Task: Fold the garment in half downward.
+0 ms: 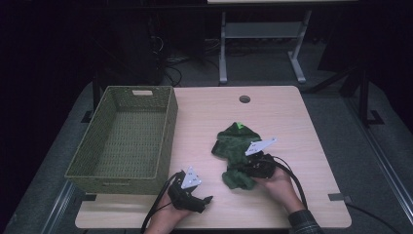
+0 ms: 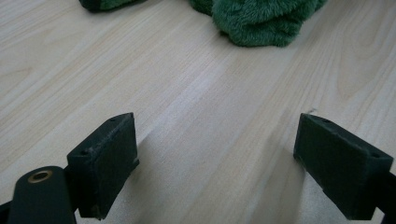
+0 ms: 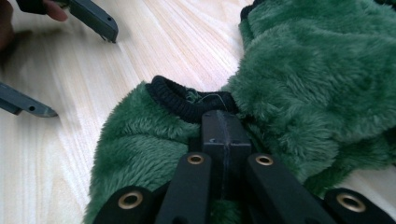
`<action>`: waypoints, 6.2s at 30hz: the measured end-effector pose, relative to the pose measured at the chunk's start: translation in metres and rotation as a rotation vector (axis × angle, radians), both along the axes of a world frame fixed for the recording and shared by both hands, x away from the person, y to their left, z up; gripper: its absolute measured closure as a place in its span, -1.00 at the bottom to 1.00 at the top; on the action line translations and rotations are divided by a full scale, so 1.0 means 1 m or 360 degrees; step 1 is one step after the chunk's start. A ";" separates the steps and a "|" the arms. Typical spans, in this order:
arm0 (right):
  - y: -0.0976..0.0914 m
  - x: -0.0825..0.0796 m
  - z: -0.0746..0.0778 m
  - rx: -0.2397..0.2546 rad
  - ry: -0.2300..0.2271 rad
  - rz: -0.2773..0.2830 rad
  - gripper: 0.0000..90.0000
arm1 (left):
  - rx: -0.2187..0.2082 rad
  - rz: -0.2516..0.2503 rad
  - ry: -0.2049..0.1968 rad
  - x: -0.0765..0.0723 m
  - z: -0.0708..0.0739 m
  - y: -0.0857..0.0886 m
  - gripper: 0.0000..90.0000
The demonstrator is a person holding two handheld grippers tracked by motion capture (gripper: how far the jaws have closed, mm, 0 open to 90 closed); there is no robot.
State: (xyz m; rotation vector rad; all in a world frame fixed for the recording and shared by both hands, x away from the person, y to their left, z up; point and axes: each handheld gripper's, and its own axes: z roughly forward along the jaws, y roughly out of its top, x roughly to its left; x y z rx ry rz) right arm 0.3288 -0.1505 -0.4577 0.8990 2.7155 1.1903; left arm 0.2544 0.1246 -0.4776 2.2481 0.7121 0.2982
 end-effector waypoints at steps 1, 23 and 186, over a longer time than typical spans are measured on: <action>0.001 0.000 -0.001 -0.0013 -0.0005 -0.0001 1.00 | 0.0002 -0.0003 -0.0001 0.000 0.000 0.000 -0.72; -0.032 -0.005 0.034 0.0125 -0.0131 -0.0173 0.39 | -0.0001 -0.0109 0.0065 0.023 0.024 -0.015 -0.69; -0.056 -0.022 -0.005 -0.0043 0.0090 -0.0052 0.97 | 0.0039 -0.0501 0.0137 0.069 0.013 -0.068 0.94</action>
